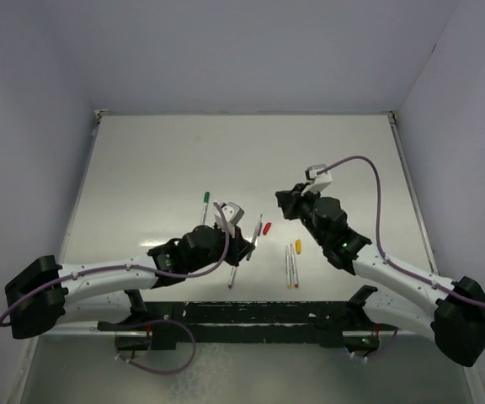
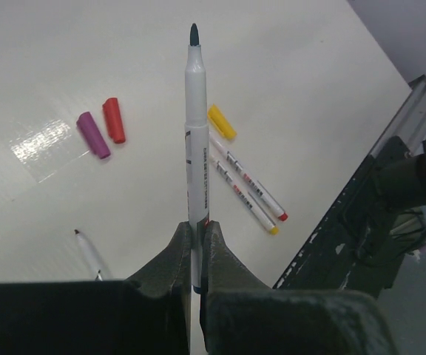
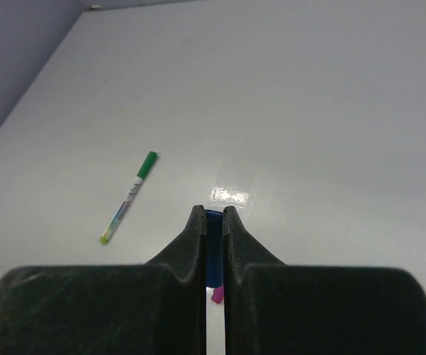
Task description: Insert the pens into the pen caps
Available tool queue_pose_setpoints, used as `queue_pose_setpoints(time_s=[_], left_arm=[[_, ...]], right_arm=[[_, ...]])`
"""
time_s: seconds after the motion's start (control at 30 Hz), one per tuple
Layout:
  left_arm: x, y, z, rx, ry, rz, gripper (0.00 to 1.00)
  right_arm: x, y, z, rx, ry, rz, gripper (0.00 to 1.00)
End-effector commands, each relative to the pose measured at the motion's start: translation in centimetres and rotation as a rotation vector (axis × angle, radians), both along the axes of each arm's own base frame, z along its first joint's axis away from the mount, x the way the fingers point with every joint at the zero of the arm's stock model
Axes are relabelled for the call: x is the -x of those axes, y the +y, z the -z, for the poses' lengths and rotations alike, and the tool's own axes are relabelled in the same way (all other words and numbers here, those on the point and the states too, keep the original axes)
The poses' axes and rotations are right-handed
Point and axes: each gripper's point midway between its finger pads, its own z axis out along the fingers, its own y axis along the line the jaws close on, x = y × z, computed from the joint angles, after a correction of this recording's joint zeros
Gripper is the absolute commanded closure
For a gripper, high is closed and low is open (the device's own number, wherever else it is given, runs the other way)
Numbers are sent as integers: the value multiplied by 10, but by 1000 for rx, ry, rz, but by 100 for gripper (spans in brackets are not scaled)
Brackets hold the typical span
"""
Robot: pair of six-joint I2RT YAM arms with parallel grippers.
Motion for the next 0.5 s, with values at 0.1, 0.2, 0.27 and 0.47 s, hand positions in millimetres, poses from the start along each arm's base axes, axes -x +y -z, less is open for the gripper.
queue_pose_setpoints(time_s=[0.1,0.2,0.27,0.47], left_arm=[[14,-36,-47,251,11,113,100],[17,-41,-47,277,52,116,100],[18,-43,-49,309,70,115,100],[19,-45,-63,404,60,120,100]], right_arm=[[5,22,-76,-210,-257,-115,100],[11,27,-88,-247,-312,-159,100],[17,29,-98,-279,-354,-192,100],[27,31,-105,-326,-371,-230,100]])
